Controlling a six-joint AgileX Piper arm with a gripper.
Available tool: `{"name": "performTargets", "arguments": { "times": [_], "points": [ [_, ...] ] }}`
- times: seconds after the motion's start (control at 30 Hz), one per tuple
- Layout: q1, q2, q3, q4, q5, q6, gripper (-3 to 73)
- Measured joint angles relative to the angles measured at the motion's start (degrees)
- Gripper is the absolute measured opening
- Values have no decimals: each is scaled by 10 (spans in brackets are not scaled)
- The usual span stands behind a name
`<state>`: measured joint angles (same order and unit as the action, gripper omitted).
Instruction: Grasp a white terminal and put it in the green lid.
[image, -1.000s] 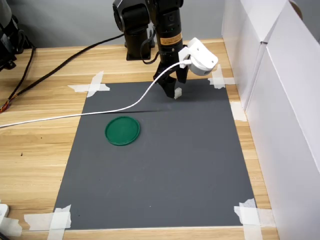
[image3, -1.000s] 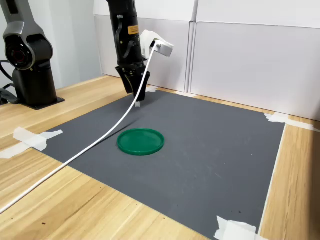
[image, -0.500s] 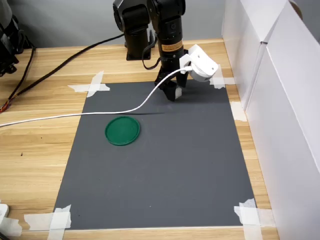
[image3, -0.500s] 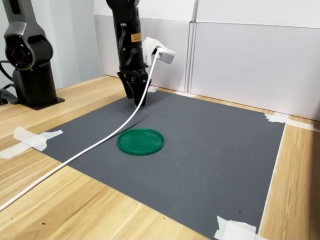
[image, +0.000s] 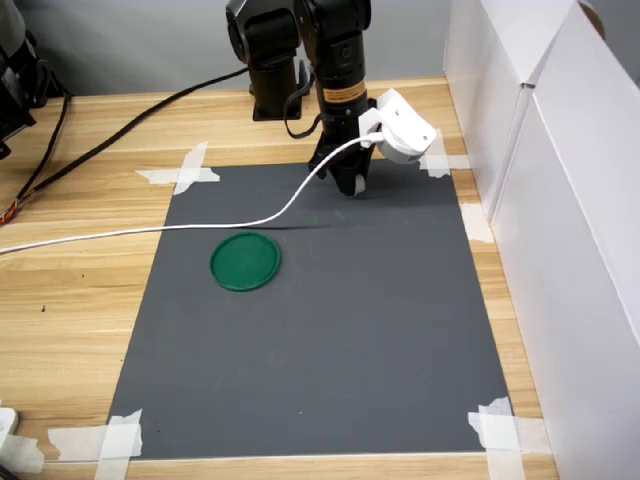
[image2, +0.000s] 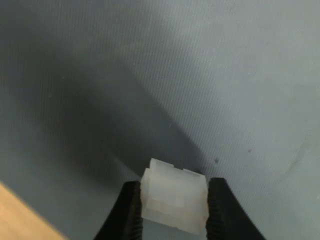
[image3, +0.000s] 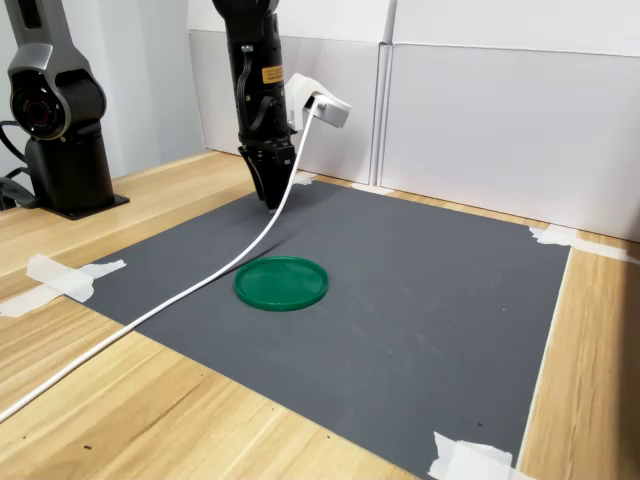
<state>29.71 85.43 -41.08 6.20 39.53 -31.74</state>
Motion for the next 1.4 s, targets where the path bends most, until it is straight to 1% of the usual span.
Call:
{"name": "performTargets", "arguments": {
  "times": [0.2, 0.37, 0.43, 0.53, 0.87, 1.0, 1.17, 1.4],
  "points": [
    [0, -24, -60, -2, 57, -25, 296],
    [-1, -35, -130, -2, 126, -49, 296],
    [-12, -35, -151, 0, 145, -59, 296],
    [-51, -35, -169, 3, 153, -76, 296],
    [-231, -35, -177, 3, 138, -192, 296],
    [-285, -21, -183, 1, 129, -223, 296],
    [-315, 24, -189, -4, 117, -235, 296],
    [-318, 77, -191, -15, 98, -236, 296]
  ]
}}
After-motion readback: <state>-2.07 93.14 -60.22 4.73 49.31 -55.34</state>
